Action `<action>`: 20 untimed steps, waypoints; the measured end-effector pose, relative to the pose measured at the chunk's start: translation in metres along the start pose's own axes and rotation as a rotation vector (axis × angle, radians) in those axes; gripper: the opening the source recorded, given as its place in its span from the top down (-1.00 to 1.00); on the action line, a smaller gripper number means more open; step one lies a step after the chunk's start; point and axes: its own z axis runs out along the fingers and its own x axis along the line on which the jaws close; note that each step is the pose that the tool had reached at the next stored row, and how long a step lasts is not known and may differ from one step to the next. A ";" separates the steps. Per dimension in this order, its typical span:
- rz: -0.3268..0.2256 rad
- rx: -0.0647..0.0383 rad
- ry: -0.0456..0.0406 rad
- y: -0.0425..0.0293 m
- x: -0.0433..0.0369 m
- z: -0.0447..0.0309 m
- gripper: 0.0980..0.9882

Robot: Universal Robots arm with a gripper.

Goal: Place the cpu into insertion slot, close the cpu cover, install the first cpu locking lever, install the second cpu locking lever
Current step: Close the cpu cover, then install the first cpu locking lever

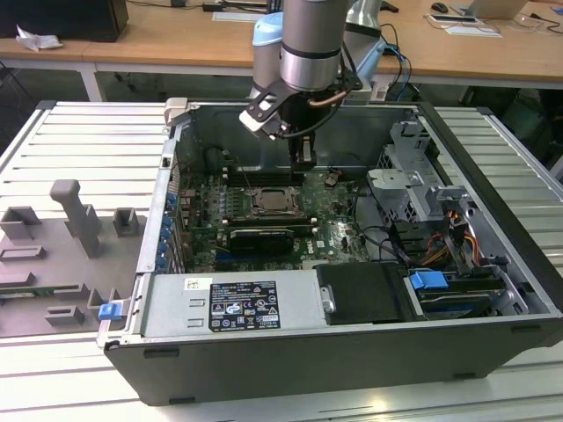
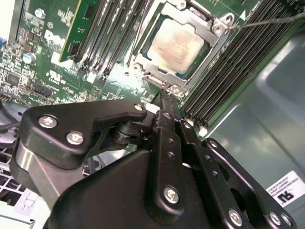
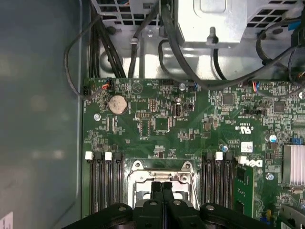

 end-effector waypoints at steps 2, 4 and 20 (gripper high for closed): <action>0.000 0.000 0.0003 -0.0036 0.0001 0.0002 0.98; 0.000 0.000 0.0006 -0.0086 0.0001 0.0004 0.98; 0.000 0.000 0.0046 -0.0341 0.0003 0.0018 0.98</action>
